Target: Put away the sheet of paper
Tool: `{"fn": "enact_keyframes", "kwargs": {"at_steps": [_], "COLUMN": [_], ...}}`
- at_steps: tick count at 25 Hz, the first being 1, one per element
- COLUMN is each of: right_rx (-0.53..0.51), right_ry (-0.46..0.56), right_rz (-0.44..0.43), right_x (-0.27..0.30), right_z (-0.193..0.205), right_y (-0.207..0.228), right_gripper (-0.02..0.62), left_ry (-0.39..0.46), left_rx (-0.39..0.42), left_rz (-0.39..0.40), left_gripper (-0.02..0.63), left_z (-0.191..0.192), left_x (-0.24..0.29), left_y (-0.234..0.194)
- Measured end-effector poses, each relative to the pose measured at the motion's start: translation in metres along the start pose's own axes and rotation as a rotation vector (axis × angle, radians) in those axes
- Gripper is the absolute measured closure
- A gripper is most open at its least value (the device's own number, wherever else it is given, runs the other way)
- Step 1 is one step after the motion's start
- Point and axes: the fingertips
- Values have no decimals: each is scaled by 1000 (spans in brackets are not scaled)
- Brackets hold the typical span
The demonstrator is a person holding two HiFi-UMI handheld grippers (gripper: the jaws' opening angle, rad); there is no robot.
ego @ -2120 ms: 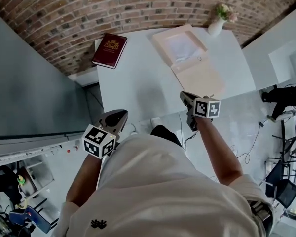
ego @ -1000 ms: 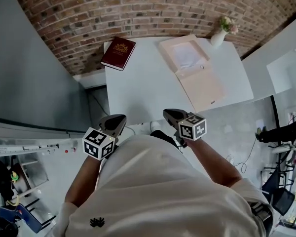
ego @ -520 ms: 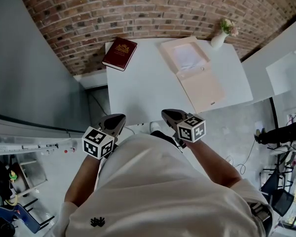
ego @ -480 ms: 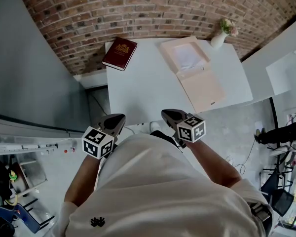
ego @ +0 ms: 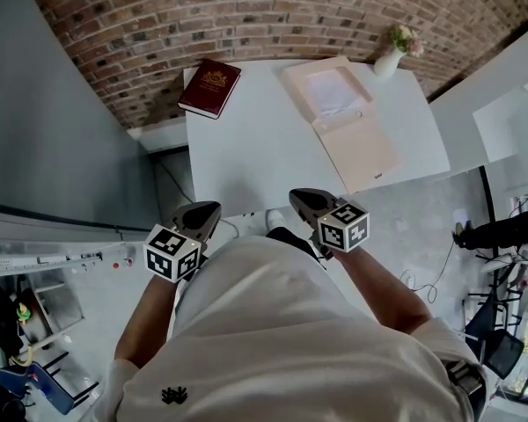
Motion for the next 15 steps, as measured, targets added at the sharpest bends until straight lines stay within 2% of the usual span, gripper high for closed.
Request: {"fn": "enact_keyframes", "kwargs": {"at_steps": [8, 15], "right_rx": [24, 75], "right_ry": [5, 14], "right_rz": [34, 83], "right_x": [-8, -24], "right_z": [10, 15], "right_y": [17, 53], "right_gripper": [568, 568], "left_ry": [-31, -53], "left_rx": [-1, 20], "left_rz": [37, 88], "left_gripper": [577, 577], "left_z": [6, -3], "left_x": [15, 47], "left_y": [8, 18]}}
Point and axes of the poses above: the fingertips, and each gripper's own axes: x forward along the fingers, y to its right, z out of its underside, and after that the axes turned 10 degrees about x, right-handed
